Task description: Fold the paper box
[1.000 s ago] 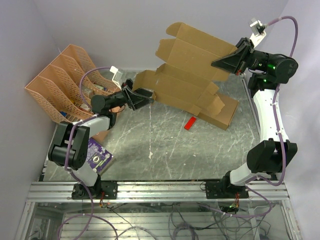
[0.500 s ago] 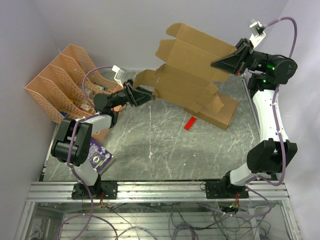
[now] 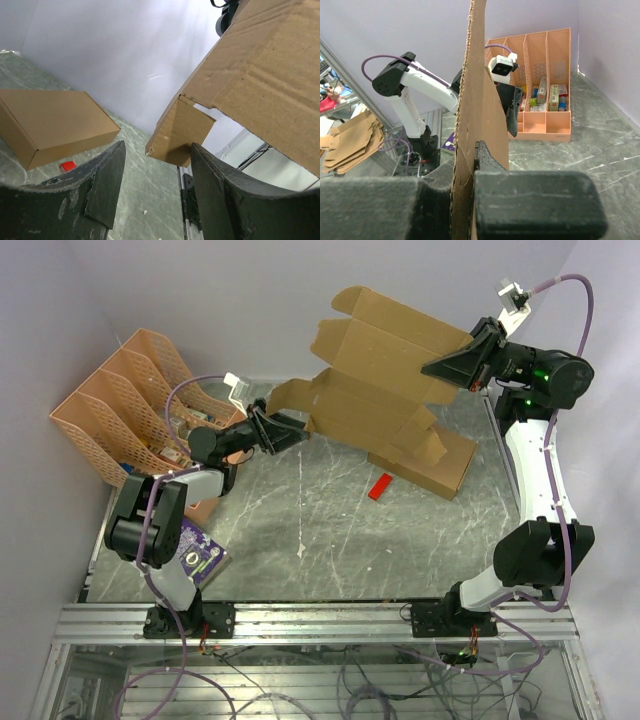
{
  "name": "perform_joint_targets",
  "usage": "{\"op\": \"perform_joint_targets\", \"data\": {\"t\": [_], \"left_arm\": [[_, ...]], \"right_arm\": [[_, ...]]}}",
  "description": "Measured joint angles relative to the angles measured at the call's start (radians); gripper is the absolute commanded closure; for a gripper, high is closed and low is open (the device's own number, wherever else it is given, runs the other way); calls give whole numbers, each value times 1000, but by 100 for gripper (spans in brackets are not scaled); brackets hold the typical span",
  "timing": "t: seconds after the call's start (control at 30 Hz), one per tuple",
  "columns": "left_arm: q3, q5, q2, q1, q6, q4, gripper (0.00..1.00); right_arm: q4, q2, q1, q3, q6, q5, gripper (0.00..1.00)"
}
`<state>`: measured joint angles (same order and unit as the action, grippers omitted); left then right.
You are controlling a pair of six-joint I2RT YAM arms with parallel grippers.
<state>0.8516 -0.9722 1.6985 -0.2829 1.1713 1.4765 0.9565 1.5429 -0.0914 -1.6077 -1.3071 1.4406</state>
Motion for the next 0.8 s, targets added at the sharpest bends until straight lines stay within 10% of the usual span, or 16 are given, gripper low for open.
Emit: {"op": "perform_joint_targets", "data": {"t": [0.8], "left_arm": [[43,24,-39,-39,-124,1,43]], "right_arm": [[61,-2,1,27,-65,-36,100]]}}
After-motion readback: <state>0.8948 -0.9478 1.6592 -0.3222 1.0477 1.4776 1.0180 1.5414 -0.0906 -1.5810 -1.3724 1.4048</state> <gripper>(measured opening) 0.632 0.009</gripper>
